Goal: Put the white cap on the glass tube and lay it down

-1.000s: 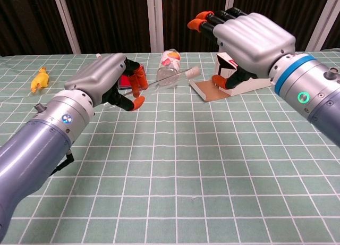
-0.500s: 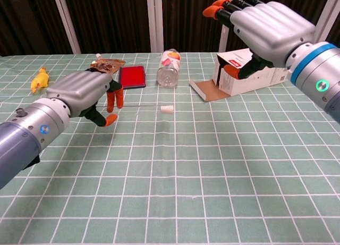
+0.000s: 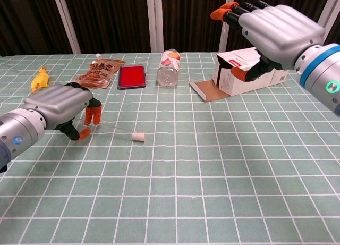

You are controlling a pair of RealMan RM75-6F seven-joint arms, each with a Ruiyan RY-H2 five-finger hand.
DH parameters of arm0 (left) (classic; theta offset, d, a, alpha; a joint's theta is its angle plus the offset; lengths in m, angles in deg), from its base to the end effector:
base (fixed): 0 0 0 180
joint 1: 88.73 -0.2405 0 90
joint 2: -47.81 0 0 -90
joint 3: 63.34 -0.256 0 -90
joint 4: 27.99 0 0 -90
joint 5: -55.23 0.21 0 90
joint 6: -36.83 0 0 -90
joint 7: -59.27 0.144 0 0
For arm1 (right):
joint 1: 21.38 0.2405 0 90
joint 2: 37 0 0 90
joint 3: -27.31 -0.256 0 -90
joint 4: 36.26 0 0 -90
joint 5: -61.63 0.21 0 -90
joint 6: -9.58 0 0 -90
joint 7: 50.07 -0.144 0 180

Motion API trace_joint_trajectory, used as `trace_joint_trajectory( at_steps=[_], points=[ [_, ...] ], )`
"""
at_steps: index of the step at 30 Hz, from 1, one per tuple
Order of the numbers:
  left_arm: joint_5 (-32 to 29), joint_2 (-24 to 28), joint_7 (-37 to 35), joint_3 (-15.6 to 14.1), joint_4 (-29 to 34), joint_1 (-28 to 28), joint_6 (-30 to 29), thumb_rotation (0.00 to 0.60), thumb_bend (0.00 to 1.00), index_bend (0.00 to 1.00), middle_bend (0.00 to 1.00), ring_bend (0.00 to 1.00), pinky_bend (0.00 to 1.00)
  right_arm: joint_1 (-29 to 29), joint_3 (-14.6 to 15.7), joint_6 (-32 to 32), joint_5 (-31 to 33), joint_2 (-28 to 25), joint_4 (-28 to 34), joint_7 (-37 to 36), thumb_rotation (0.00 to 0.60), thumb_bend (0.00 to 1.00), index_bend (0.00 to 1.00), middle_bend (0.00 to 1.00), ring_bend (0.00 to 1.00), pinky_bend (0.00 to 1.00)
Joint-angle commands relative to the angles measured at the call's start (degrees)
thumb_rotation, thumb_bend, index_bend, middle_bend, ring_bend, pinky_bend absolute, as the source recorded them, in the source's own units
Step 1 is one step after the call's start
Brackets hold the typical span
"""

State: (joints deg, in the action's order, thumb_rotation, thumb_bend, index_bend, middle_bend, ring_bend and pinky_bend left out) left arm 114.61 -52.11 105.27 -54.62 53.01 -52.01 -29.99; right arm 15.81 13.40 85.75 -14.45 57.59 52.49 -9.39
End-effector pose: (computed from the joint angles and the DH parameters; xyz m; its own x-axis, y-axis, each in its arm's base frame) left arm -0.1653 0.3116 -0.0514 0.6698 0.1372 0.7297 0.7345 -0.2666 -0.6241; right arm -0.1062 -0.3195 0.0137 0.5207 0.2079 0.8280 -0.7556 -0.3393 0.5603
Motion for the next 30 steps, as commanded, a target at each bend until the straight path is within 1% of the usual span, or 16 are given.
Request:
trace_joint_trajectory(
  at_steps=[1,3,6,12,14,16,19,21,23,26,30],
  points=[
    [-0.3,0.7,0.2,0.0,0.7,-0.3,-0.5,0.600,0.54,0.41,0.38,0.12,0.01,-0.2,0.2,0.1,0.1,-0.1,0.3,-0.1,0.600,0.39,0.00,0.00,0.00,0.00],
    [-0.6,1.3,0.5,0.1,1.7,-0.6,-1.1,0.600,0.47,0.36,0.34,0.11,0.00,-0.4,0.4,0.2,0.0,-0.3,0.7,-0.1,0.600,0.40,0.00,0.00,0.00,0.00],
    [-1.0,2.4,0.7,0.2,3.5,-1.1,-2.0,0.600,0.40,0.30,0.28,0.08,0.00,-0.8,0.7,0.4,-0.2,-0.7,1.6,0.0,0.600,0.40,0.00,0.00,0.00,0.00],
    [-2.2,6.0,-0.1,0.4,8.7,-2.9,-3.9,0.600,0.38,0.26,0.23,0.06,0.00,-3.1,2.2,1.7,-0.2,-2.8,4.5,-0.5,0.600,0.40,0.00,0.00,0.00,0.00],
    [-1.5,7.6,-1.5,0.3,10.3,-3.7,-4.9,0.600,0.37,0.26,0.22,0.06,0.00,-4.5,3.0,2.4,0.3,-4.2,5.9,-0.9,0.600,0.40,0.00,0.00,0.00,0.00],
    [0.2,9.4,-4.1,0.1,11.8,-4.8,-6.0,0.600,0.34,0.25,0.20,0.05,0.00,-6.4,4.0,3.3,1.0,-5.9,7.4,-1.7,0.600,0.40,0.00,0.00,0.00,0.00],
    [3.6,12.5,-9.1,-0.5,13.9,-6.9,-8.1,0.600,0.25,0.20,0.16,0.02,0.00,-9.6,5.5,4.7,2.4,-8.7,9.6,-3.9,0.600,0.40,0.00,0.00,0.00,0.00],
    [6.4,15.1,-13.1,-1.4,15.4,-8.7,-9.9,0.600,0.21,0.16,0.13,0.00,0.00,-12.0,6.8,5.6,3.2,-11.3,10.9,-6.4,0.600,0.39,0.00,0.00,0.00,0.00],
    [9.1,17.4,-16.6,-2.5,16.6,-10.5,-11.5,0.600,0.19,0.14,0.11,0.00,0.00,-14.0,7.8,6.2,3.9,-13.5,11.7,-8.4,0.600,0.38,0.00,0.00,0.00,0.00],
    [13.8,21.2,-22.0,-4.9,17.7,-13.8,-14.8,0.600,0.18,0.13,0.09,0.00,0.00,-17.1,9.2,7.3,4.7,-17.1,13.2,-11.8,0.600,0.38,0.00,0.00,0.00,0.00],
    [19.0,25.8,-27.8,-8.7,17.4,-18.3,-19.0,0.600,0.18,0.12,0.08,0.00,0.00,-20.8,10.8,9.9,3.6,-21.1,13.8,-16.4,0.600,0.38,0.00,0.00,0.00,0.00]
  ],
)
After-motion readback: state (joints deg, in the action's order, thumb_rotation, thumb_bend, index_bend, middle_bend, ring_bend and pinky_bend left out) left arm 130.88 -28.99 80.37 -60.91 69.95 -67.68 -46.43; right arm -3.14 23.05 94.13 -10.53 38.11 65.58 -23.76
